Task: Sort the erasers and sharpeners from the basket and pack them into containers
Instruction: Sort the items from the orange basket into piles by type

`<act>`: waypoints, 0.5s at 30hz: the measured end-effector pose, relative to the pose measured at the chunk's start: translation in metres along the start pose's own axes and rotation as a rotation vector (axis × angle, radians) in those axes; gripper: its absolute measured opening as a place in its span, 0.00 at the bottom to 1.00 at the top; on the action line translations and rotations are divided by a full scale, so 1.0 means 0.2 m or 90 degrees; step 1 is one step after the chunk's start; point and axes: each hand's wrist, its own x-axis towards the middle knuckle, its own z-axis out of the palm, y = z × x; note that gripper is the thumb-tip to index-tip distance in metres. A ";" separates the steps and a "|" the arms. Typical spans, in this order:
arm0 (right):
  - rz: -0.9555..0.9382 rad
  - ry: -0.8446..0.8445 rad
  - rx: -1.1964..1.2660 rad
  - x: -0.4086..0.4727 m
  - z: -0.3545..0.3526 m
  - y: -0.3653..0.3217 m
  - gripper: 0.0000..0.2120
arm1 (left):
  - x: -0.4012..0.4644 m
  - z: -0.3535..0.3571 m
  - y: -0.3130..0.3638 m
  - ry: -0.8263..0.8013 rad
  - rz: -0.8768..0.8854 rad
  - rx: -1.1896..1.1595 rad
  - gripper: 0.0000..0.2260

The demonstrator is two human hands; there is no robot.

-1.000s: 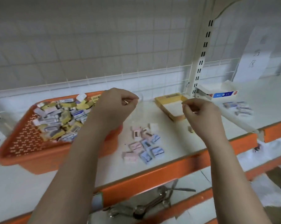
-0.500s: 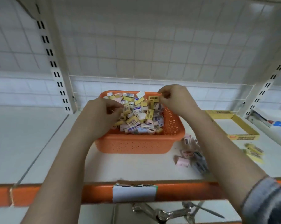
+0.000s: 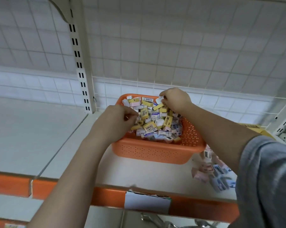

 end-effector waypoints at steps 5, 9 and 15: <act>0.001 0.051 0.048 -0.01 -0.01 -0.01 0.12 | 0.12 0.00 -0.03 0.008 0.020 0.036 0.10; 0.031 0.062 0.174 -0.07 -0.06 -0.01 0.10 | 0.32 0.00 -0.08 0.055 -0.002 0.087 0.10; 0.096 0.133 0.435 -0.34 -0.17 -0.02 0.05 | 0.54 0.03 -0.15 -0.001 0.023 0.186 0.13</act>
